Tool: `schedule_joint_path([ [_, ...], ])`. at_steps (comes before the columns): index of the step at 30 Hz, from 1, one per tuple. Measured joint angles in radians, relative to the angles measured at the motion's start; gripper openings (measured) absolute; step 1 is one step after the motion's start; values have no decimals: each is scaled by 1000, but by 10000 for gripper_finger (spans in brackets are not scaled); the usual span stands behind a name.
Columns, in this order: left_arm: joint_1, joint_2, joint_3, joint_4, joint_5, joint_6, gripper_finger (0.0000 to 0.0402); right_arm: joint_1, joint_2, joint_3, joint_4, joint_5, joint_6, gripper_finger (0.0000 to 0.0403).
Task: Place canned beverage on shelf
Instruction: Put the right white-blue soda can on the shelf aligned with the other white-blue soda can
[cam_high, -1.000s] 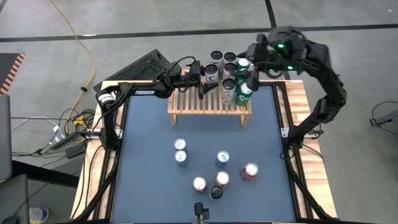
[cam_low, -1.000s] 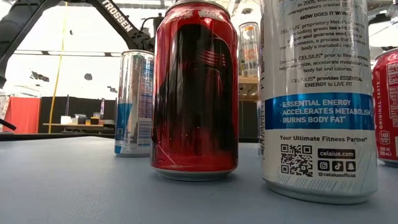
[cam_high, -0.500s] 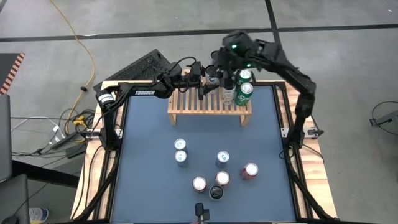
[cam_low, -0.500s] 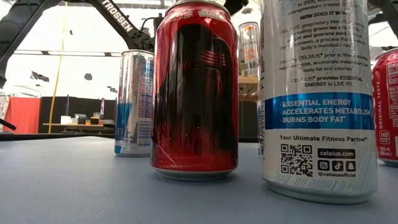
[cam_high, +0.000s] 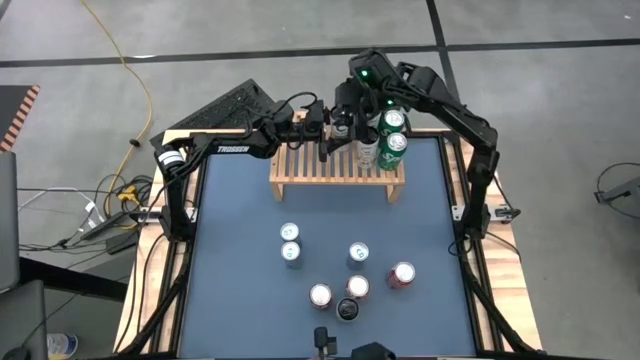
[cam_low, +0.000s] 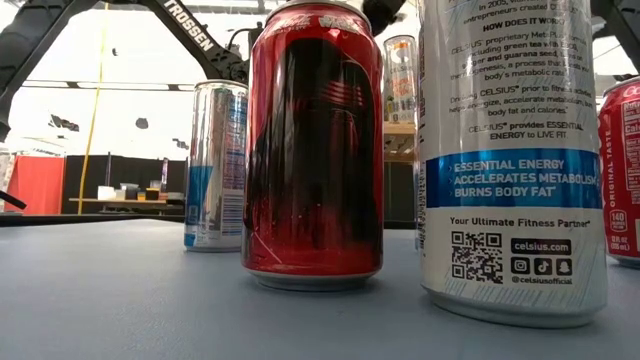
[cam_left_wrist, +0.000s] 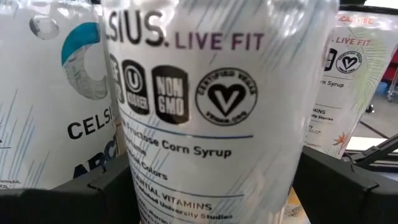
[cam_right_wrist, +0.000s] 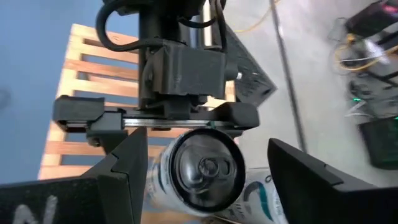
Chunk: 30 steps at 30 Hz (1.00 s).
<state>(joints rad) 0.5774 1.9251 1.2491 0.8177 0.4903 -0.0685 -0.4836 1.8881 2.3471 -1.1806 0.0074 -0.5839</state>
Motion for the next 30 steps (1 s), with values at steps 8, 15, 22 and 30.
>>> schedule_joint_path([
  [8, 0, 0, 0, -9, 0, 4, 328, -37, 0, 0, 26, -49, -2, 265],
  [15, 0, 0, 0, -25, 0, 1, 328, -37, 12, 2, 33, -55, -17, 265],
  [22, 0, 0, 0, -27, -1, 5, 328, -39, 64, 0, -24, -69, -8, 265],
  [30, 0, 0, 0, -27, 0, 5, 328, -44, 74, 0, -35, -62, 0, 264],
])
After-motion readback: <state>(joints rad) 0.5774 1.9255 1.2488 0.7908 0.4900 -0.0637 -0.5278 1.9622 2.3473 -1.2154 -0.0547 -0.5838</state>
